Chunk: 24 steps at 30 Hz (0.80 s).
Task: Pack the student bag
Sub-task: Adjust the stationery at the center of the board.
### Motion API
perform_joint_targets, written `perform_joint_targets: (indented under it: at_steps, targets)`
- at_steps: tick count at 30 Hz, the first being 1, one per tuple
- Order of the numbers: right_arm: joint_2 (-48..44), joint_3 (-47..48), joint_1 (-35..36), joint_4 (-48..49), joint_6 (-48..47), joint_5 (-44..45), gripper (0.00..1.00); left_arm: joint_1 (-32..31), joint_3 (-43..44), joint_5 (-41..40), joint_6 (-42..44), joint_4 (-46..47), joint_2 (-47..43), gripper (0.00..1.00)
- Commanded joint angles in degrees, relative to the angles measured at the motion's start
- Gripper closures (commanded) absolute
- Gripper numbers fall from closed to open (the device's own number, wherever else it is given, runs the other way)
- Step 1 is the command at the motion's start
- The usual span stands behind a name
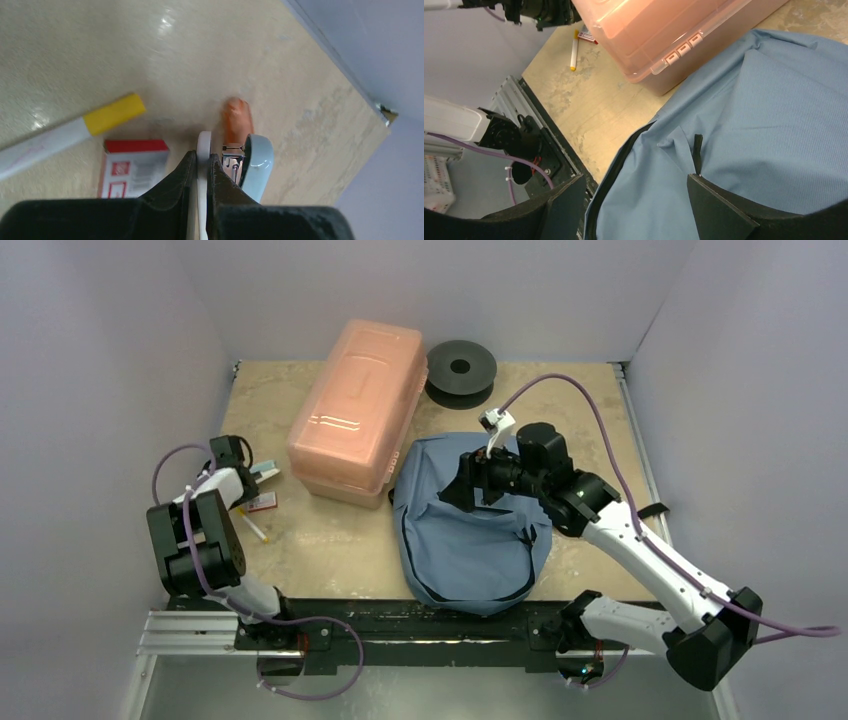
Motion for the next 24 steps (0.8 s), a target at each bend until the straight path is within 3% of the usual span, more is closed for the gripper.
perform_joint_targets:
  at_steps: [1,8,17,24]
  targets:
    - [2.9,4.5,0.2,-1.0,-0.2,0.3,0.22,1.7,-2.4,5.9,-15.0,15.1,3.1,1.0]
    - [6.7,7.3,0.2,-3.3,-0.9,-0.9,0.23,0.7,2.4,5.3,-21.1,9.2,3.8,1.0]
    - [8.8,9.1,0.1,-4.5,-1.8,-1.5,0.23,0.0,9.6,5.3,-27.4,-5.4,1.9,1.0]
    - [10.0,10.5,0.1,-6.3,-3.2,-1.3,0.23,-1.3,12.8,-3.3,-29.1,-4.5,6.1,1.0]
